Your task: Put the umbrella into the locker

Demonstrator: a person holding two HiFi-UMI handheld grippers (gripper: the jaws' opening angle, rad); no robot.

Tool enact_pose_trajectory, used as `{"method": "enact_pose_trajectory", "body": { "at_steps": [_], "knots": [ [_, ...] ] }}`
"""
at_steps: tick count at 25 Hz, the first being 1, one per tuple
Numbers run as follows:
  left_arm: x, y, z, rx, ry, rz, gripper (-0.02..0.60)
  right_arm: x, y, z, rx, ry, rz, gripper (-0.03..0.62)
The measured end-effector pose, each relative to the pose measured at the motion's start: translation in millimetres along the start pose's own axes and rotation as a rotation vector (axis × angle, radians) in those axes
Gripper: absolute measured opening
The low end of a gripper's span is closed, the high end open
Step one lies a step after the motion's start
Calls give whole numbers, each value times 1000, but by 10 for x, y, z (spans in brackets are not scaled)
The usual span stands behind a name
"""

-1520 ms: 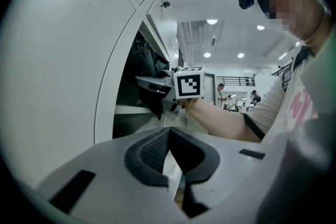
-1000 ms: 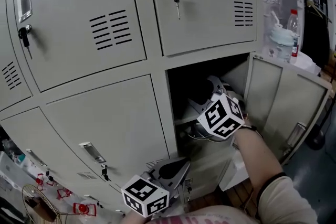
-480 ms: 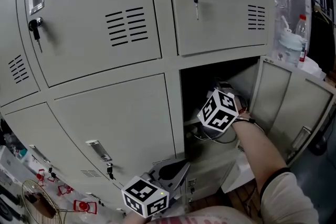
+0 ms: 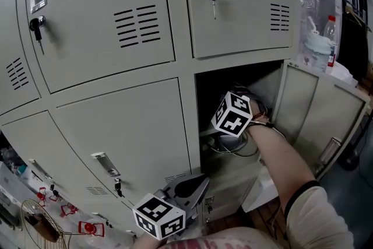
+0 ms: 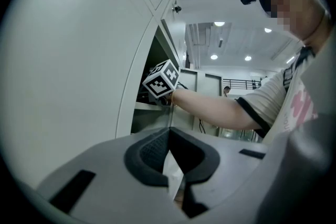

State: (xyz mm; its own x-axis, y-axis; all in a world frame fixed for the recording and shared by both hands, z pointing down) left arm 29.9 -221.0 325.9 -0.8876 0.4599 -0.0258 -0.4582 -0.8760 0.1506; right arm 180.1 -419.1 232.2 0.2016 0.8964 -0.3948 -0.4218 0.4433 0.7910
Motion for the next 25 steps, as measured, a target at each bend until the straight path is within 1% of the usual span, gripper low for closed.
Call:
{"method": "enact_pose_trajectory", "body": {
  "at_steps": [11,19,25],
  "knots": [
    [61,-1,12,13,-5,-11,3,-110,-117,84,-61,40,-16,314],
    [161,72,13,19,-7,-27,3,-228,-241,176,-106,76,-23,316],
    [196,104,2,19,-17,-18,3,-293,-261,208,-94,96,-12,316]
  ]
}}
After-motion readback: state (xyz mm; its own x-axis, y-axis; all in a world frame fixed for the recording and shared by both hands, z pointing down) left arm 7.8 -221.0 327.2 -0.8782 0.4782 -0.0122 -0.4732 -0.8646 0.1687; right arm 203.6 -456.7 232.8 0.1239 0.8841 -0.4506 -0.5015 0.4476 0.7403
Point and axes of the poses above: the fingertips, and each gripper's own axes: x backward along the fingers, y to its left, z out of its underside, the point moved 7 cm from there along x, backward along the fingers, and after that the axes turned 3 degrees about -z, right-handed, at the moved point
